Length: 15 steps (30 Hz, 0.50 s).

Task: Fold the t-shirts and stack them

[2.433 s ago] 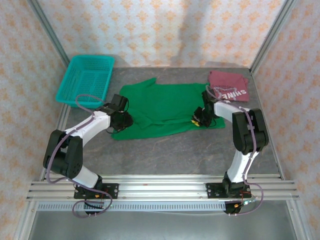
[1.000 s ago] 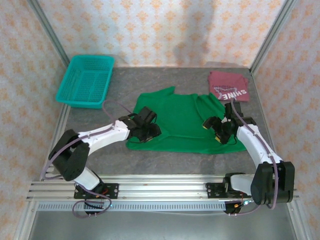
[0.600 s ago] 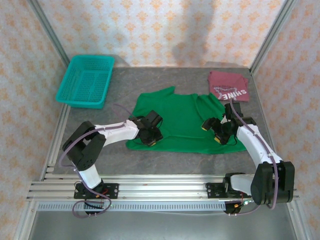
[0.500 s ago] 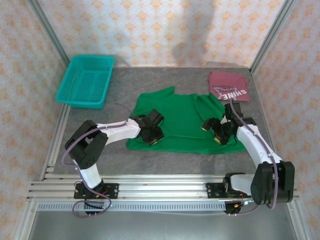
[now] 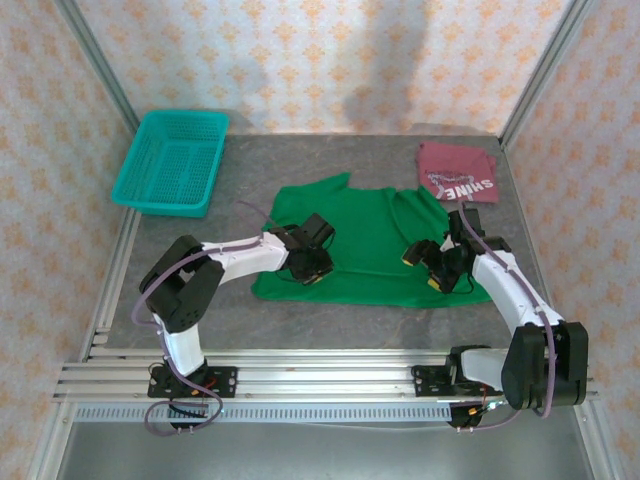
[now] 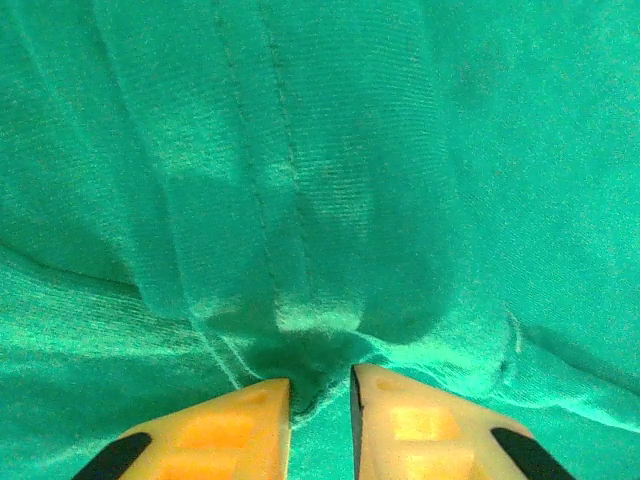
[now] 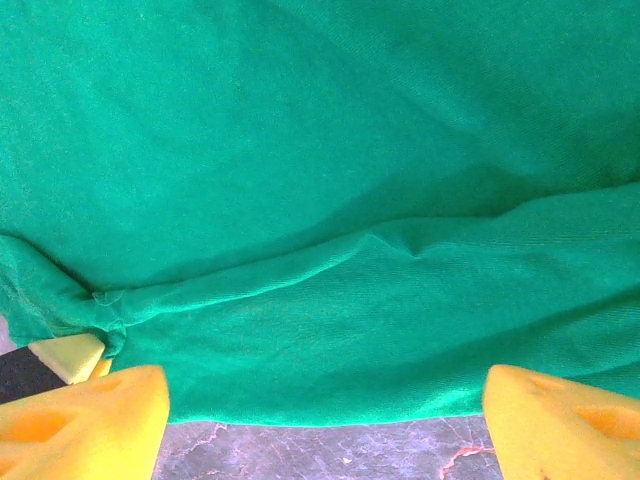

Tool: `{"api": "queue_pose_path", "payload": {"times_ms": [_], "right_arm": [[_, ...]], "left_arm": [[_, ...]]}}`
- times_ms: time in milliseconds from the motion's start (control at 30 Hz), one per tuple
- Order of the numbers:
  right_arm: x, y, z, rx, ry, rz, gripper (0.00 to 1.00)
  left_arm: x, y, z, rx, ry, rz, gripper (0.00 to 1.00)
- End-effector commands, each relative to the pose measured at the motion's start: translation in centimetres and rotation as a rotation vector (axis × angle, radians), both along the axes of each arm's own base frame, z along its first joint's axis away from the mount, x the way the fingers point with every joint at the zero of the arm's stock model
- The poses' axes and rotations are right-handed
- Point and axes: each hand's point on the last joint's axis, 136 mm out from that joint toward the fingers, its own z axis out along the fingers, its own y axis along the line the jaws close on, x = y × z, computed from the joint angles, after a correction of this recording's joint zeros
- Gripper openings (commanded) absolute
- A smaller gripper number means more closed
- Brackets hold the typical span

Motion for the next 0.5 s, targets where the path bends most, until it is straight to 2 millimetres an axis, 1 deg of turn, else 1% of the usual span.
{"api": "queue_pose_path", "payload": {"times_ms": [0,67,100,233,400,467], "right_arm": [[-0.3,0.1,-0.1,-0.003,0.000,0.020,0.82],[-0.2,0.2,0.2,-0.002,-0.006,0.023,0.82],[-0.2,0.2,0.2,-0.003,-0.007,0.022,0.82],[0.0,0.6,0.2,0.025,-0.013,0.023,0.82],[0.2,1.0,0.0,0.053,-0.017,0.017,0.82],[0.5,1.1,0.2,0.060,-0.026,0.016,0.82]], "left_arm": [[-0.5,0.6,-0.6,0.057,0.017,-0.012,0.12],[-0.6,1.0,-0.5,0.071,0.015,-0.018,0.03],[-0.6,1.0,-0.4,0.074,0.010,-0.021,0.00],[0.2,1.4,0.7,0.096,-0.025,-0.036,0.00],[2.6,1.0,3.3,0.112,-0.097,-0.057,0.00],[3.7,0.9,4.0,0.114,-0.119,-0.061,0.00]]}}
